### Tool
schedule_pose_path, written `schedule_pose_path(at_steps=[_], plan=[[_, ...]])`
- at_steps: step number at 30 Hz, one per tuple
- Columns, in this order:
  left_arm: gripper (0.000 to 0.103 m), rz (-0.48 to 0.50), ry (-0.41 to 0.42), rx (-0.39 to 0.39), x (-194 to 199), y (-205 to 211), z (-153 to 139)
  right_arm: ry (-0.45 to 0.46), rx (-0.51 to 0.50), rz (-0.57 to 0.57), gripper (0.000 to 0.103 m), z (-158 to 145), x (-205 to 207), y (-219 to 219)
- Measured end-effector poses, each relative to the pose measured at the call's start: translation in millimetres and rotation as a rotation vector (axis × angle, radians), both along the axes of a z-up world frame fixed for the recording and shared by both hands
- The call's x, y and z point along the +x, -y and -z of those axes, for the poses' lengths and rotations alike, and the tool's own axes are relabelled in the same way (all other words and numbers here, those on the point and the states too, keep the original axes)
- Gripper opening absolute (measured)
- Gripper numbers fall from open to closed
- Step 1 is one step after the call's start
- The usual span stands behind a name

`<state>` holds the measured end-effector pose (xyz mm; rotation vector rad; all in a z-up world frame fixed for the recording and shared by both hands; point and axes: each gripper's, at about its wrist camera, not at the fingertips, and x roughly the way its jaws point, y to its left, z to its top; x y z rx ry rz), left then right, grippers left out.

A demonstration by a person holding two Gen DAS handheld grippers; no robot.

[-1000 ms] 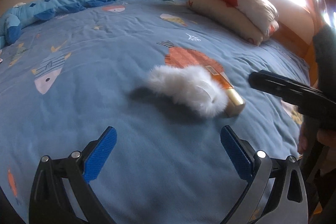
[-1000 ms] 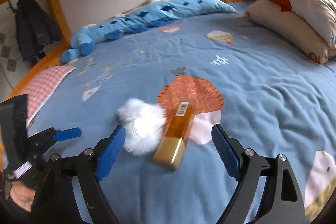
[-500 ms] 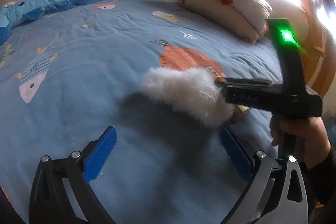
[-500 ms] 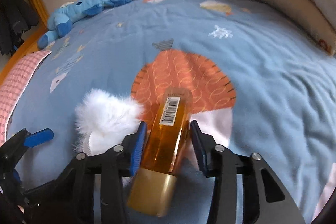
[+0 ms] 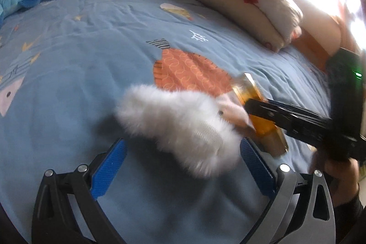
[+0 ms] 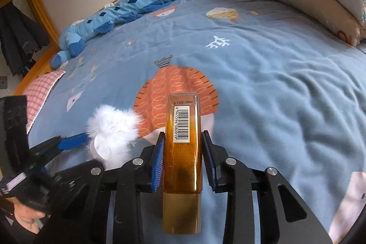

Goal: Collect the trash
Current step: 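Grasp the white fluffy scrunchie with the left tool while the right tool grasps the amber bottle, then carry the scrunchie and amber bottle over the yellow bucket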

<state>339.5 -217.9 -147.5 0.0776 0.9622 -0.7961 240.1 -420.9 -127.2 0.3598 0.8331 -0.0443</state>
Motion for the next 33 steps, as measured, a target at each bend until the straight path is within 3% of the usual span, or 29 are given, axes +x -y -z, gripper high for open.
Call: schedule_pose_path(at_steps=[5, 7, 9, 12, 17, 23, 33], plan=[[0.098, -0.037, 0.049, 0.119, 10.6, 33.1, 10.3, 0.006, 0.017, -0.012, 0.031, 0.5, -6.5, 6.0], [0.091, -0.037, 0.056, 0.143, 14.2, 40.8, 15.1, 0.005, 0.034, -0.017, 0.031, 2.6, -9.2, 6.9], [0.056, -0.022, 0.062, 0.151, 14.4, 44.1, 16.7, 0.003, 0.044, -0.024, 0.031, 3.2, -12.1, 7.2], [0.034, -0.019, 0.075, 0.151, 11.4, 43.0, 15.8, 0.014, 0.044, -0.038, 0.031, 1.4, -17.9, 6.2], [0.031, 0.015, 0.082, 0.069, -12.7, 33.5, -1.2, 0.056, 0.064, -0.044, 0.031, -9.6, -33.7, 5.7], [0.031, 0.089, 0.132, 0.003, -68.3, 29.4, -42.8, 0.141, 0.044, -0.044, 0.031, -42.3, -75.5, 3.3], [0.031, 0.238, 0.169, -0.066, -178.3, 53.4, -85.4, 0.262, -0.005, 0.034, 0.031, -99.3, -212.5, 15.5]])
